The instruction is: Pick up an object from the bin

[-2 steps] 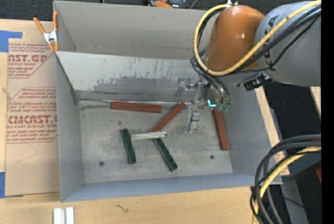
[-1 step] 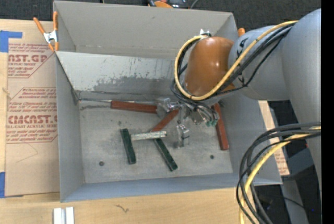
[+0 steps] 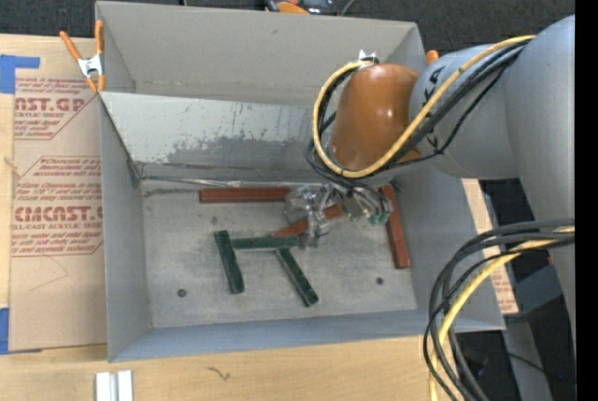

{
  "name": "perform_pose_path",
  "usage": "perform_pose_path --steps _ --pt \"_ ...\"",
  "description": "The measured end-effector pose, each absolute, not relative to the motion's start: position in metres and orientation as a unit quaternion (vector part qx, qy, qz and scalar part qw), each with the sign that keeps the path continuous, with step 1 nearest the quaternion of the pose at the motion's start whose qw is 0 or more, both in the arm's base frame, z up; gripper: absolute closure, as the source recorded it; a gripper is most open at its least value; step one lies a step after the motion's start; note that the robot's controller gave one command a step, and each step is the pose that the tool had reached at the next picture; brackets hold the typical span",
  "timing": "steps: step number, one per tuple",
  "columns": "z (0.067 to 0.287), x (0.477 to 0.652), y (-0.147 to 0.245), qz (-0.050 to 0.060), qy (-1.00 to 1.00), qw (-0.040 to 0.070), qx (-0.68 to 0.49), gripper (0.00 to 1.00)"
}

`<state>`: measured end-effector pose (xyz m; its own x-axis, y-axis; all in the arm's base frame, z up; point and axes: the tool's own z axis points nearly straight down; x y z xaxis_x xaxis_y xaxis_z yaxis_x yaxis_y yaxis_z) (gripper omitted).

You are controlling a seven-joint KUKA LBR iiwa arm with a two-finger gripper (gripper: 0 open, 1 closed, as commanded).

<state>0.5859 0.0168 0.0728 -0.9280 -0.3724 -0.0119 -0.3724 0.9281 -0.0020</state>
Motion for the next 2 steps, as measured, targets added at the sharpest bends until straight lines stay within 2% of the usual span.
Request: perform_pose_path --steps 1,2 --pt "0.170 0.589 0.031 0.000 0.974 0.006 -0.226 1.00" --pt "0.243 0.592 0.034 -0.001 0.974 0.006 -0.228 1.00"
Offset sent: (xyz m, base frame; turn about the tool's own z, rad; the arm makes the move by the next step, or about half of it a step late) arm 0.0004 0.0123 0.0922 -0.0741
